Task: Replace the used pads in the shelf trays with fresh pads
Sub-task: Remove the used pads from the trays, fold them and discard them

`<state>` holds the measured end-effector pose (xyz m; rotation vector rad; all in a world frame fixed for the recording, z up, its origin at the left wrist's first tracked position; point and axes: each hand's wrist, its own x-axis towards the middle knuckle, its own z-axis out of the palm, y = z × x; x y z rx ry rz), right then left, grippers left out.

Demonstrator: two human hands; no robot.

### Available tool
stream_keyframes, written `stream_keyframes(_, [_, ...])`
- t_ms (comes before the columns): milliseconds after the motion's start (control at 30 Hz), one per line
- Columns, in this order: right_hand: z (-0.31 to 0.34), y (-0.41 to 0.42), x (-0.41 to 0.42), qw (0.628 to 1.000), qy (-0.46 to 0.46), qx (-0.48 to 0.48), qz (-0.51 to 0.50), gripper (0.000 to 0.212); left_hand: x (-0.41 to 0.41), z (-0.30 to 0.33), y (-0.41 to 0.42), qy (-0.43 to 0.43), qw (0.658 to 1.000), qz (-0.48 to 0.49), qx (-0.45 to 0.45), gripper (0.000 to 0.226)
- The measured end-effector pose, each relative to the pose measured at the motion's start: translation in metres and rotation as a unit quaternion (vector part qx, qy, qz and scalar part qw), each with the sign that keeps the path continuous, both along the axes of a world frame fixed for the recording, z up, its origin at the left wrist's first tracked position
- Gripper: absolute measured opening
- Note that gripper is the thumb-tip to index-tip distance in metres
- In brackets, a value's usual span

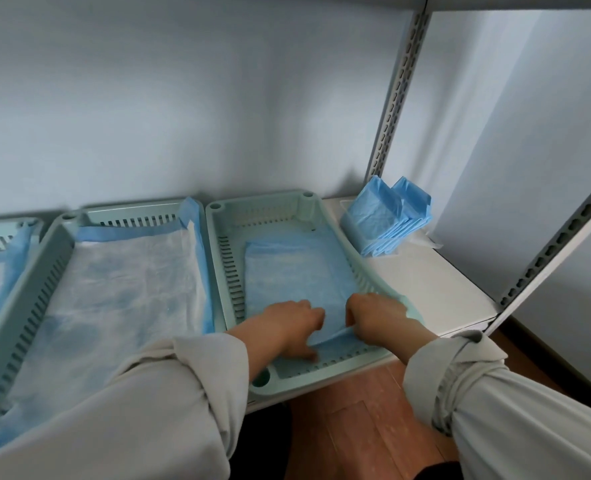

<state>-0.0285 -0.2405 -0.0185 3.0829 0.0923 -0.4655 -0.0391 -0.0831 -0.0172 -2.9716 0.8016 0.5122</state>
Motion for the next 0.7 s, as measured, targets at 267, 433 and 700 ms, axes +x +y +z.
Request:
stream_keyframes(267, [0.009,0.001,0.012,0.941,0.023,0.251,-0.224,0.016,0.0,-0.016,-0.02,-0.002,1.0,0.005,-0.021,0.031])
stream_keyframes(433, [0.006,0.007,0.007,0.923,0.065,0.282,-0.254,0.018,0.004,-0.015,-0.014,0.003,0.995,0.049,-0.085,0.024])
stream_keyframes(700, [0.013,0.012,0.003,0.826,0.148,0.463,-0.284,0.006,0.007,-0.014,0.002,0.064,0.982,0.085,-0.155,0.009])
